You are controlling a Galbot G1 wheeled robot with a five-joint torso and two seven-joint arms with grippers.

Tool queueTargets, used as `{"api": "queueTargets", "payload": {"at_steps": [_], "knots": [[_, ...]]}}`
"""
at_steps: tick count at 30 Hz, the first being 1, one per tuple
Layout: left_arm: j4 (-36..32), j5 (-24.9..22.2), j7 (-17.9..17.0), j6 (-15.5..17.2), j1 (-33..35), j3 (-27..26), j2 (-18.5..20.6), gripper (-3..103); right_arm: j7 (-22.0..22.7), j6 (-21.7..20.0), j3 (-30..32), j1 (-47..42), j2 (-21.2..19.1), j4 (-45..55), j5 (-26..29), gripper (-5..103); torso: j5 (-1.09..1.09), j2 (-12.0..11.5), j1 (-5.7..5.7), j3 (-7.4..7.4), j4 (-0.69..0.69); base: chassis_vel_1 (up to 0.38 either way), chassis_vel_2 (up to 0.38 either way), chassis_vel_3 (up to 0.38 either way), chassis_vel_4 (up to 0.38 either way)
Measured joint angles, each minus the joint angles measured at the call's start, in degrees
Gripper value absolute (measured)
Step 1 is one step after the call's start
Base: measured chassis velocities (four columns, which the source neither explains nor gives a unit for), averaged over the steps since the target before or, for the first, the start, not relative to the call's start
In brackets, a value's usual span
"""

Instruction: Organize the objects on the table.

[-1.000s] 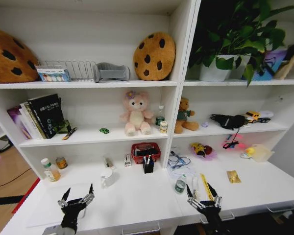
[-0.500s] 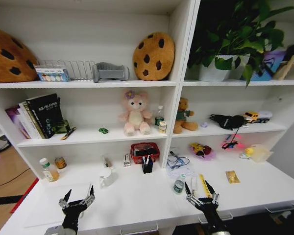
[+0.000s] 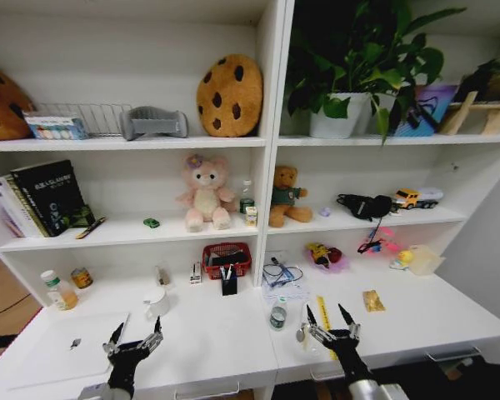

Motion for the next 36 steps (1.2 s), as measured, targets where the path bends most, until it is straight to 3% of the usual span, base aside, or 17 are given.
{"api": "queueTargets", "payload": {"at_steps": [6,8,16,21,30,36], "knots": [[0.4,0.1,0.0,0.0,0.2,-0.1,0.2,100,-2.3,-3.9,-2.3,4.9,-3.9,-2.9,1.7,100,-0.01,0.0,0.01,0.0,0.02,0.041,0.062,-0.026,-0.022],[0.6,0.2,0.0,0.0,0.2,-0.1,0.2,100,-2.3,-5.9,-3.6,8.0,-6.3,-5.1,4.6,100,0.0,0.0,0.0,0.0,0.02,0.0,0.0,0.0,0.0],[1.1,0.4,0.0,0.0,0.3,0.0,-0.1,100,-2.9,-7.8,-6.0,14.0,-10.1,-10.2,5.7,96,0.0,0.0,0.0,0.0,0.02,0.0,0.0,0.0,0.0],[1.1,0.6,0.0,0.0,0.5,-0.2,-0.4,100,-4.4,-7.3,-8.7,16.1,-12.1,-11.5,5.0,94,-0.01,0.0,0.0,0.0,0.02,0.0,0.0,0.0,0.0],[1.6,0.9,0.1,-0.1,0.9,-0.4,-0.8,100,-6.4,-4.7,-8.0,12.7,-12.4,-8.3,1.3,94,-0.01,0.0,0.0,0.0,0.0,0.0,0.0,0.0,0.0],[1.2,1.2,0.2,-0.1,1.2,-0.2,-1.0,100,-6.9,-4.9,-10.8,16.0,-12.7,-10.9,1.3,94,0.0,0.0,0.0,0.0,0.02,0.0,0.0,0.0,0.0]]}}
